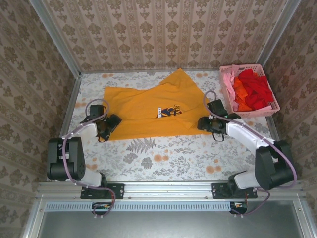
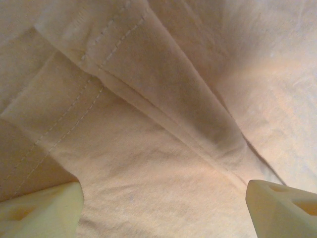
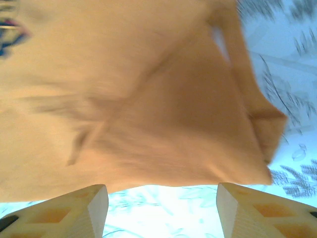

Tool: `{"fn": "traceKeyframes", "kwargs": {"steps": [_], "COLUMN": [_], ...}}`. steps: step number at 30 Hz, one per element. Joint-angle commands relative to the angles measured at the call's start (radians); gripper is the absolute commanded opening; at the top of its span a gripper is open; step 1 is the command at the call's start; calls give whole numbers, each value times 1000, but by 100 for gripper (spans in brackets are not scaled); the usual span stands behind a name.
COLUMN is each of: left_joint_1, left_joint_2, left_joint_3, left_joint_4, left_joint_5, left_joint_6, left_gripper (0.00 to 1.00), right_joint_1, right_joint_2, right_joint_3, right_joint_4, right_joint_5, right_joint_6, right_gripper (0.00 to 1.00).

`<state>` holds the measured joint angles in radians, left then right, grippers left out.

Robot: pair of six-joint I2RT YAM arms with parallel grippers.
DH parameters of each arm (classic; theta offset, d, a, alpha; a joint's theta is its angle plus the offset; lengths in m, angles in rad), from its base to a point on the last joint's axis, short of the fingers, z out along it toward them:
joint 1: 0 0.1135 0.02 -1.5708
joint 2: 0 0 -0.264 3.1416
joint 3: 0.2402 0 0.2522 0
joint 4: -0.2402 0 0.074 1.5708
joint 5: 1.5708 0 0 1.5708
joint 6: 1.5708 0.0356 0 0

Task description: Fold and stack the t-shirts

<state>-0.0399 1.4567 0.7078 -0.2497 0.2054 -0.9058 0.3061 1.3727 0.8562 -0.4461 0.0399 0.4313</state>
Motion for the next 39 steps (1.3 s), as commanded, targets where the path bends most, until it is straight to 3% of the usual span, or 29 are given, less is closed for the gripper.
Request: {"fn": "traceKeyframes", "kwargs": {"steps": [1, 6, 13, 26, 28, 31, 33, 35, 39], "left_joint_1": [-5, 2, 11, 17, 17, 17, 18, 17, 17], "left_joint_2": [-56, -129, -161, -216, -214, -216, -218, -217, -223], "left_joint_3": [38, 31, 24, -13, -12, -12, -14, -15, -21], "left_joint_4": [-116, -112, -122, -100, -100, -93, -85, -84, -80], "left_joint_5": [-35, -39, 14, 54, 57, 61, 65, 68, 68], "left_joint_6": [89, 144, 170, 228, 229, 232, 232, 232, 232], "left_gripper": [87, 89, 93, 96, 96, 96, 96, 96, 96], "right_joint_1": [83, 223, 248, 231, 231, 231, 231, 231, 231], "right_joint_2": [2, 203, 433, 529, 530, 535, 544, 559, 567], "right_joint_3": [81, 228, 348, 409, 409, 407, 407, 410, 426], "right_joint_4": [-29, -48, -41, -85, -117, -129, -129, -134, -149], "right_joint_5": [118, 216, 177, 168, 187, 205, 203, 198, 215], "right_joint_6": [-198, -339, -367, -401, -411, -426, -432, -437, -438], "right_gripper": [63, 53, 35, 15, 16, 32, 35, 35, 19]}}
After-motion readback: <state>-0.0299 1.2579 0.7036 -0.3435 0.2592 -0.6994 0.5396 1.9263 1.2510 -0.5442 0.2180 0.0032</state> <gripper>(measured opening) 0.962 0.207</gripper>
